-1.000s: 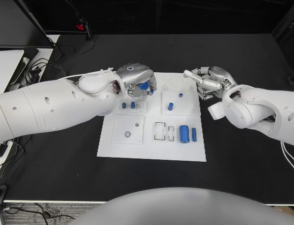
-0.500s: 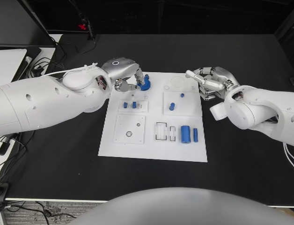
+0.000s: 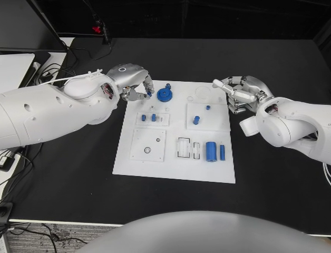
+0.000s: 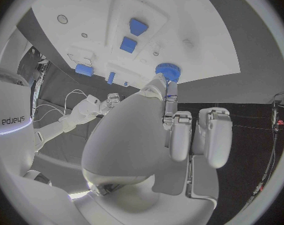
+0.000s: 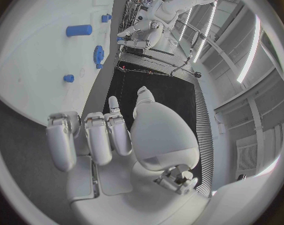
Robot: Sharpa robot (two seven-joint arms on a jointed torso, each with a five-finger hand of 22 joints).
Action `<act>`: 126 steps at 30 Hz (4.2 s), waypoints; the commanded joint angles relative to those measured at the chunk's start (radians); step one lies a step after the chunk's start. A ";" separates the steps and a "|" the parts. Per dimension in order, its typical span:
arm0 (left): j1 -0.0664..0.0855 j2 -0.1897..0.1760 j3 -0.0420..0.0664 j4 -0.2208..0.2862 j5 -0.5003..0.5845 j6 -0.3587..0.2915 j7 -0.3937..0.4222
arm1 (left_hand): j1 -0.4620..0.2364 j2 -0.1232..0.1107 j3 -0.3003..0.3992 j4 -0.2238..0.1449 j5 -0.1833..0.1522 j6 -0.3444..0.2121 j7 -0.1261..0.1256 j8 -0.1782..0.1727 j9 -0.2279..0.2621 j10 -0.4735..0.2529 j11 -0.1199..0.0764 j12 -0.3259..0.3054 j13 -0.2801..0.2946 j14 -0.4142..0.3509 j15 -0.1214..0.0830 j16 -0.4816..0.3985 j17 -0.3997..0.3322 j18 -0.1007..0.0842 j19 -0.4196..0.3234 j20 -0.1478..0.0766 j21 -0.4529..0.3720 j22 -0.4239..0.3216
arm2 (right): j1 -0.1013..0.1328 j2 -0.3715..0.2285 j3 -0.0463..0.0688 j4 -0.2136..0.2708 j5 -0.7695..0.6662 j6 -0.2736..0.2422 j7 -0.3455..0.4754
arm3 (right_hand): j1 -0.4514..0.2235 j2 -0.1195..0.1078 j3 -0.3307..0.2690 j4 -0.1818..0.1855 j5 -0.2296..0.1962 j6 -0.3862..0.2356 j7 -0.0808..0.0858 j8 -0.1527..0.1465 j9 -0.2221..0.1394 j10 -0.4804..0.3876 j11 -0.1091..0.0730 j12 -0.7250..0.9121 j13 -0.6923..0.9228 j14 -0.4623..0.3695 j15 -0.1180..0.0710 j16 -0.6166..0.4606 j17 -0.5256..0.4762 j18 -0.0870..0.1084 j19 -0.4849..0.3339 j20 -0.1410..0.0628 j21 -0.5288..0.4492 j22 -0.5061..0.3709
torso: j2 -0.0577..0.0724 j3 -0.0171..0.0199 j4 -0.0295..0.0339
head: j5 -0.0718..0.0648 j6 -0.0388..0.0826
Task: Assemble the parts on the task board
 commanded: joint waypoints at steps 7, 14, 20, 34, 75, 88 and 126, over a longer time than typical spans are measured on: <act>-0.014 0.004 0.001 -0.012 -0.003 0.027 -0.014 | -0.013 0.003 0.008 -0.001 -0.004 0.004 0.001 0.005 0.004 0.006 -0.002 -0.009 -0.002 0.104 -0.010 0.004 0.259 0.002 0.062 -0.007 0.000 0.243 | 0.000 -0.001 0.000 0.002 -0.002 0.006 0.011 | 0.004 0.005 -0.007 -0.002 0.005 -0.001 0.045 0.005 -0.001 0.106 0.002 0.003 0.263 0.106 0.003 0.002 0.264 -0.007 0.109 0.003 0.003 0.263 | 0.000 0.0008 -0.0008 | 0.003 0.000; -0.027 0.010 0.001 -0.015 -0.003 0.037 -0.014 | -0.014 0.003 0.009 -0.001 -0.005 0.003 0.001 0.004 0.004 0.006 -0.002 -0.011 -0.002 0.103 -0.010 0.003 0.258 0.002 0.061 -0.008 -0.001 0.242 | -0.001 -0.001 0.000 0.002 -0.002 0.006 0.011 | 0.004 0.005 -0.007 -0.002 0.005 -0.001 0.045 0.005 -0.001 0.106 0.002 0.003 0.263 0.106 0.003 0.002 0.264 -0.007 0.109 0.003 0.003 0.263 | 0.000 0.0003 -0.0006 | 0.002 0.000; -0.032 0.014 0.001 -0.012 -0.003 0.041 -0.012 | -0.015 0.003 0.010 -0.001 -0.005 0.002 0.002 0.003 0.004 0.006 -0.001 -0.014 -0.002 0.103 -0.010 0.003 0.257 0.002 0.059 -0.008 -0.003 0.241 | -0.001 -0.001 0.000 0.002 -0.002 0.007 0.011 | 0.005 0.005 -0.007 -0.002 0.005 -0.001 0.045 0.005 -0.001 0.106 0.002 0.003 0.263 0.106 0.003 0.002 0.264 -0.007 0.109 0.003 0.003 0.263 | 0.000 0.0001 -0.0005 | 0.002 0.000; -0.036 0.032 0.001 -0.034 0.025 0.071 -0.018 | -0.016 0.002 0.012 -0.002 -0.005 -0.001 0.002 0.000 0.003 0.005 -0.001 -0.019 -0.002 0.103 -0.009 0.003 0.256 0.003 0.058 -0.008 -0.005 0.240 | -0.002 0.000 0.000 0.002 -0.002 0.008 0.011 | 0.005 0.006 -0.007 -0.002 0.006 -0.002 0.045 0.005 -0.002 0.106 0.002 0.003 0.263 0.106 0.003 0.002 0.264 -0.007 0.109 0.003 0.003 0.263 | 0.001 -0.0002 -0.0016 | 0.004 0.000; -0.044 0.049 0.001 -0.051 0.027 0.135 -0.014 | -0.028 0.000 0.015 -0.001 -0.009 -0.003 0.004 -0.005 0.003 0.008 0.001 -0.031 -0.001 0.099 -0.007 -0.001 0.246 0.005 0.052 -0.008 -0.011 0.238 | -0.002 -0.002 0.000 0.003 -0.002 0.006 0.011 | 0.005 0.006 -0.007 -0.002 0.006 -0.002 0.045 0.005 -0.002 0.106 0.002 0.003 0.263 0.106 0.003 0.002 0.264 -0.007 0.109 0.003 0.003 0.263 | 0.000 0.0004 -0.0007 | -0.005 0.000; -0.044 0.051 0.001 -0.052 0.027 0.150 -0.017 | -0.028 0.000 0.016 -0.001 -0.009 -0.003 0.003 -0.006 0.003 0.009 0.001 -0.032 -0.001 0.097 -0.007 -0.003 0.241 0.006 0.050 -0.008 -0.015 0.237 | -0.002 -0.001 0.000 0.003 -0.002 0.007 0.010 | 0.005 0.006 -0.007 -0.002 0.006 -0.002 0.045 0.005 -0.002 0.106 0.002 0.003 0.263 0.106 0.003 0.002 0.264 -0.007 0.109 0.003 0.003 0.263 | 0.000 0.0009 -0.0012 | -0.004 0.000; -0.046 0.037 0.001 -0.052 0.033 0.054 -0.029 | -0.049 -0.051 -0.058 -0.005 0.008 -0.381 0.008 -0.029 -0.029 -0.189 0.051 -0.061 0.005 0.039 0.024 -0.063 0.094 0.032 -0.026 0.022 -0.114 0.200 | -0.002 0.003 0.000 0.001 -0.002 0.010 0.009 | 0.006 0.006 -0.008 -0.002 0.006 -0.002 0.045 0.006 -0.003 0.106 0.002 0.003 0.263 0.106 0.003 0.002 0.264 -0.007 0.109 0.003 0.003 0.263 | 0.000 0.0002 -0.0008 | -0.009 0.000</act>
